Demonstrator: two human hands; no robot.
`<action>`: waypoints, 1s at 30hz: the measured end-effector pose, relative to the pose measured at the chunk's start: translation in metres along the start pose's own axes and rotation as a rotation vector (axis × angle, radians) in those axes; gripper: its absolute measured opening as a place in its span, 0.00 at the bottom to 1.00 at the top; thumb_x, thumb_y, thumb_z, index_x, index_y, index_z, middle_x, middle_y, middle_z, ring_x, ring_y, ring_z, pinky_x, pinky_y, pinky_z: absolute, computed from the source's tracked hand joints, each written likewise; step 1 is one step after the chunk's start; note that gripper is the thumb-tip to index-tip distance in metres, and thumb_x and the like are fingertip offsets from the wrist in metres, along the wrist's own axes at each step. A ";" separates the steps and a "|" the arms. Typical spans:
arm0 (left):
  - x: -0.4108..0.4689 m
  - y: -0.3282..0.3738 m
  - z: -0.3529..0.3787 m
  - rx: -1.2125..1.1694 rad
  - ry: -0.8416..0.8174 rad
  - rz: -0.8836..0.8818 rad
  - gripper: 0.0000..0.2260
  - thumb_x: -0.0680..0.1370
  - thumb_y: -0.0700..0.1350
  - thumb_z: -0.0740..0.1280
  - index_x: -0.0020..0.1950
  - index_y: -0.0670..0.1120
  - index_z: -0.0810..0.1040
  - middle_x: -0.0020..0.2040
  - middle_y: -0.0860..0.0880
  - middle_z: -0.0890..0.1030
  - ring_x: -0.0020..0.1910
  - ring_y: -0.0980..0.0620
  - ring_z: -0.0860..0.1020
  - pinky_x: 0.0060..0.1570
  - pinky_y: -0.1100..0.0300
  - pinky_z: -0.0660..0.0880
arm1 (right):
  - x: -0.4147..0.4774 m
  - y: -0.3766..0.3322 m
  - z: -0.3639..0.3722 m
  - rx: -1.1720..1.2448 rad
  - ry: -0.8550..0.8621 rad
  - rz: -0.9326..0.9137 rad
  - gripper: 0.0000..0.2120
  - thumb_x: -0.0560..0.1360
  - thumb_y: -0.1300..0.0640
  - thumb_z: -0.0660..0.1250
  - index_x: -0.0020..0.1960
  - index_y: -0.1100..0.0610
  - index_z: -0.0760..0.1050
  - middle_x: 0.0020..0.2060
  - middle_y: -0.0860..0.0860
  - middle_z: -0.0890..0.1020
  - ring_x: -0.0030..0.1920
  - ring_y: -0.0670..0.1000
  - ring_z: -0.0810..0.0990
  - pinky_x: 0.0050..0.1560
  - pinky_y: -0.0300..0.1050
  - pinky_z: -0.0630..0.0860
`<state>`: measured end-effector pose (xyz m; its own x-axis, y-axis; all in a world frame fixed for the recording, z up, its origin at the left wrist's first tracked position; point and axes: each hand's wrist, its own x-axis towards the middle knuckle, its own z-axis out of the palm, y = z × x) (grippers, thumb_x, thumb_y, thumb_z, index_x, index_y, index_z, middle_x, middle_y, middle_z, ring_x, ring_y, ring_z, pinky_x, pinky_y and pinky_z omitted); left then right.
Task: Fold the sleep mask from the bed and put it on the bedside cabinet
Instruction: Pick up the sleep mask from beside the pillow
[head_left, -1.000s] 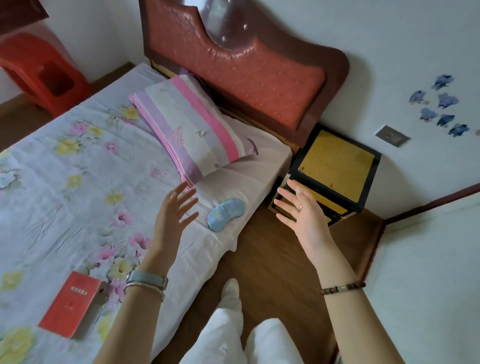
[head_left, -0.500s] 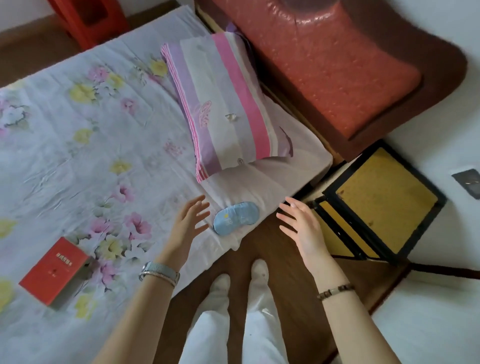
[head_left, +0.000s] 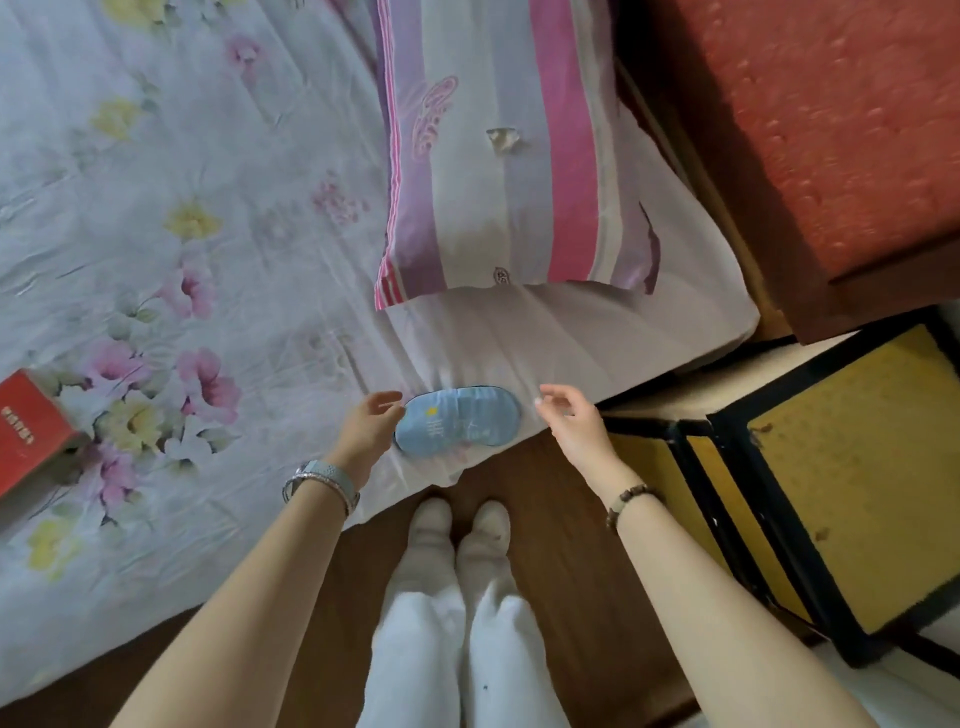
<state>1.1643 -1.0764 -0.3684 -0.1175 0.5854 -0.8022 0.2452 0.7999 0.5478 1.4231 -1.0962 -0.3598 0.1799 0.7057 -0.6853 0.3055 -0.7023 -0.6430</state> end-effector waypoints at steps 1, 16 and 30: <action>0.008 -0.007 0.006 0.043 0.015 0.009 0.17 0.80 0.38 0.63 0.69 0.41 0.72 0.68 0.38 0.75 0.59 0.44 0.75 0.57 0.50 0.72 | 0.010 0.007 0.003 -0.054 -0.015 -0.018 0.14 0.78 0.52 0.67 0.63 0.51 0.75 0.59 0.49 0.78 0.57 0.49 0.78 0.53 0.41 0.75; 0.055 -0.077 0.039 0.525 0.362 0.419 0.16 0.71 0.42 0.76 0.56 0.43 0.78 0.47 0.43 0.79 0.49 0.41 0.75 0.49 0.44 0.72 | 0.072 0.076 0.054 -0.414 0.102 -0.326 0.23 0.72 0.57 0.75 0.65 0.52 0.75 0.51 0.48 0.74 0.55 0.47 0.72 0.55 0.42 0.74; 0.017 -0.052 0.045 0.118 0.407 0.523 0.05 0.77 0.37 0.70 0.49 0.45 0.76 0.43 0.54 0.79 0.43 0.66 0.77 0.42 0.75 0.70 | 0.045 0.053 0.047 -0.132 0.187 -0.434 0.06 0.77 0.61 0.70 0.50 0.52 0.76 0.47 0.47 0.81 0.49 0.38 0.77 0.46 0.22 0.70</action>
<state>1.1932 -1.1142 -0.4209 -0.3026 0.9134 -0.2721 0.4697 0.3914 0.7914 1.4037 -1.1061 -0.4408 0.1710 0.9439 -0.2825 0.5033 -0.3302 -0.7985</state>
